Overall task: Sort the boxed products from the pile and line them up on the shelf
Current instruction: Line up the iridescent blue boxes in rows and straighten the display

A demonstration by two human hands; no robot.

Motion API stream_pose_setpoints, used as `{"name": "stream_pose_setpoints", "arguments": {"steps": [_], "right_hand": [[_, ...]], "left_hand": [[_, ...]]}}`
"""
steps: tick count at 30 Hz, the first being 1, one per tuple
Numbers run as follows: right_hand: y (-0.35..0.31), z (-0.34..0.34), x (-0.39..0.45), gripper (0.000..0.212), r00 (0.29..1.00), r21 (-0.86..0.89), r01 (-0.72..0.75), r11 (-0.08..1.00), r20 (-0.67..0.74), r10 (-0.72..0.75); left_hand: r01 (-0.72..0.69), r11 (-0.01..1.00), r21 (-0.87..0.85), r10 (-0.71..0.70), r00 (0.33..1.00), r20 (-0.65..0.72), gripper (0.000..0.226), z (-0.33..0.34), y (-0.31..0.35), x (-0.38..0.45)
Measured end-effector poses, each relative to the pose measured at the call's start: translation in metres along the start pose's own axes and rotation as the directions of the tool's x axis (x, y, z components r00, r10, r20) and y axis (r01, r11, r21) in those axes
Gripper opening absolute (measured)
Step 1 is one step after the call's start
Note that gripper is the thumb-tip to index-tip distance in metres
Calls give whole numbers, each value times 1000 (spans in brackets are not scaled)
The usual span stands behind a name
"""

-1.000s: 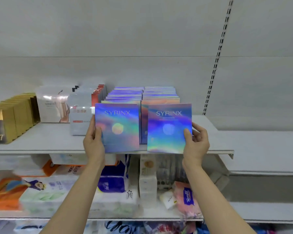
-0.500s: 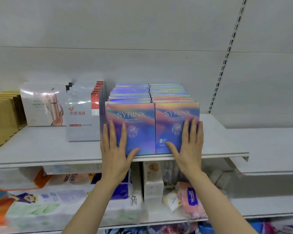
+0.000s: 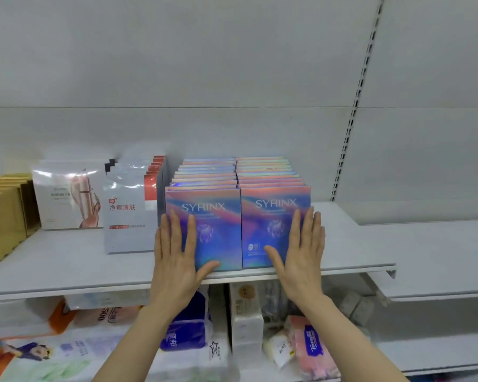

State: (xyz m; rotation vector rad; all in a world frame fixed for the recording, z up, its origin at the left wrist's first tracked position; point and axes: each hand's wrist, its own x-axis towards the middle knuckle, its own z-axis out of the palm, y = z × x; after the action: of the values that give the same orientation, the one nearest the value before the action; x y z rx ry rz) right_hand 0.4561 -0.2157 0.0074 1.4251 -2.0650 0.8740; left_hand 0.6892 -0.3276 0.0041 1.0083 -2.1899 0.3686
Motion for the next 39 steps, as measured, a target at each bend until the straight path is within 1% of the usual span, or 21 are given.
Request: {"name": "stream_pose_setpoints", "arguments": {"steps": [2,4,5,8,12,15,19,24,26,27,28,29,30,31,32,33,34,35,36,38,39], "right_hand": [[7,-6,9,89,997,-7,74,997,-8,-74],[7,-4,17,90,976,-95,215,972,65,-210],[6,1,20,90,961,-130,265,955,112,-252],[-1,13,24,89,963,-171,246,954,156,-220],[-1,11,23,90,964,-183,245,952,150,-219],[6,7,17,85,954,-189,292,938,130,-271],[10,11,18,78,947,-236,302,924,183,-263],[10,11,20,78,945,-238,289,927,225,-237],[9,7,16,78,949,-209,285,936,200,-244],[8,3,14,78,956,-180,268,946,171,-239],[8,1,13,79,969,-134,224,965,138,-206],[7,-1,14,82,986,-69,142,988,103,-134],[7,-3,17,85,997,17,37,999,63,-38],[8,-2,21,89,997,117,-72,991,17,70],[6,-4,24,91,982,263,-183,947,17,186],[3,-6,29,90,954,434,-295,851,77,291],[0,-10,34,84,918,557,-388,734,161,364],[-1,-12,39,73,878,625,-467,625,245,411],[-1,-13,41,58,854,651,-504,567,280,438],[3,-11,44,32,852,667,-493,558,242,464],[5,-10,45,27,856,687,-480,545,232,462]], "left_hand": [[-136,988,69,136,991,11,102,-7,-4,13],[-266,953,145,255,963,91,98,-7,-10,25],[-302,939,164,282,950,134,97,-5,-13,29],[-307,935,180,273,943,190,96,-2,-18,37],[-299,938,174,271,948,170,94,-5,-14,34],[-374,912,166,349,923,164,91,-3,-16,26],[-407,896,178,377,908,180,89,2,-22,29],[-396,906,149,370,913,173,87,-1,-17,30],[-342,935,93,327,935,139,88,-5,-16,25],[-258,965,35,253,961,110,92,-7,-14,21],[-139,988,-62,143,987,79,99,-9,-12,19],[6,981,-193,4,999,54,107,-11,-8,18],[156,929,-335,-145,988,58,115,-11,-5,19],[290,830,-476,-273,956,106,121,-9,-2,20],[381,707,-596,-355,920,167,124,-6,0,23],[418,602,-680,-395,896,201,125,-2,0,26],[426,533,-731,-422,883,207,124,2,-3,28],[434,500,-749,-444,871,209,120,4,-5,31],[448,483,-753,-458,862,219,117,4,-6,32],[465,470,-751,-476,850,228,114,5,-5,33],[465,465,-753,-477,848,229,113,4,-3,32]]}}
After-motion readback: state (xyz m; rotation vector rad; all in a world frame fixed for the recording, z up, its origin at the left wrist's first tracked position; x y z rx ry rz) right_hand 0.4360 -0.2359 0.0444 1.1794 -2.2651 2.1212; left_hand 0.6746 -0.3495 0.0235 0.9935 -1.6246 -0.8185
